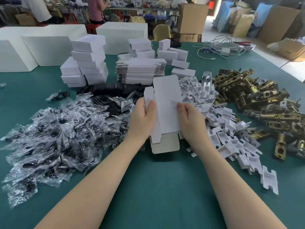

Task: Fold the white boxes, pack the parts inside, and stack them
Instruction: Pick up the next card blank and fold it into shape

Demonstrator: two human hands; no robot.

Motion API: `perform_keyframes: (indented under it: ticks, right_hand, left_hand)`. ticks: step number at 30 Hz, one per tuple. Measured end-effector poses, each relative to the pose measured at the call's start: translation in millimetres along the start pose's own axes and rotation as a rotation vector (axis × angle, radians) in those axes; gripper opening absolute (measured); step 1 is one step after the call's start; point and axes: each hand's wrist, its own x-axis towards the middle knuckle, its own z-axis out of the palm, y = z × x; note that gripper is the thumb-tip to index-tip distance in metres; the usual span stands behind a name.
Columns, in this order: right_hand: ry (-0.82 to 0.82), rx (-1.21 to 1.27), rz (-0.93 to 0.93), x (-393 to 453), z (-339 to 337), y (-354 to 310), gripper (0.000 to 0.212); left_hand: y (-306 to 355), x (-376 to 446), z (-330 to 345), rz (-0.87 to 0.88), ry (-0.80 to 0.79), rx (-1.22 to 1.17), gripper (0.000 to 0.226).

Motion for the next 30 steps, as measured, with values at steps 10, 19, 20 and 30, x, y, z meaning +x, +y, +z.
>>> perform_keyframes:
  ticks: [10, 19, 20, 30]
  right_hand:
    - [-0.170, 0.124, 0.033, -6, 4, -1, 0.020]
    - [-0.047, 0.174, -0.025, -6, 6, 2, 0.052]
    - [-0.074, 0.186, -0.021, -7, 7, 2, 0.054]
    - [-0.166, 0.400, -0.047, -12, 6, -6, 0.062]
  left_hand:
    - [-3, 4, -7, -0.019, 0.164, -0.174, 0.020]
    - [-8, 4, 1, -0.053, -0.107, -0.402, 0.085]
    - [-7, 3, 2, -0.063, -0.113, -0.433, 0.080]
    - [-6, 15, -1, -0.272, -0.080, -0.754, 0.049]
